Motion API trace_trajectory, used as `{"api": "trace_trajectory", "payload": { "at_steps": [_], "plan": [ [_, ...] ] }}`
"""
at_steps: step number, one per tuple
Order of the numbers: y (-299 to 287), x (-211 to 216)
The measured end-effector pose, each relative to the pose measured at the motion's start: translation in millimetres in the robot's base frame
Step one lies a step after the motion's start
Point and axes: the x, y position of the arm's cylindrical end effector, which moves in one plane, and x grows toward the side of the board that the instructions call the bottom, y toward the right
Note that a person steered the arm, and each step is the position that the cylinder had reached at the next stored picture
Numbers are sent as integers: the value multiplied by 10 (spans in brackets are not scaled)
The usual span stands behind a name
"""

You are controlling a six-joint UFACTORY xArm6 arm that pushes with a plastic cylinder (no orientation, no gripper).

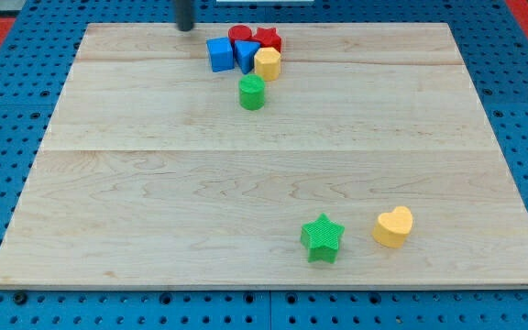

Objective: Slightly push the red blocks above the yellow hexagon

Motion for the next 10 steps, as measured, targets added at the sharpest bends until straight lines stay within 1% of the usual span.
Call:
{"api": "trace_trajectory", "payload": {
  "at_steps": [1, 4, 7, 8, 9, 10],
  "plan": [
    [28, 255],
    [1247, 202],
    [1725, 101],
    [1823, 117],
    [1919, 282],
    [1919, 296]
  ]
}}
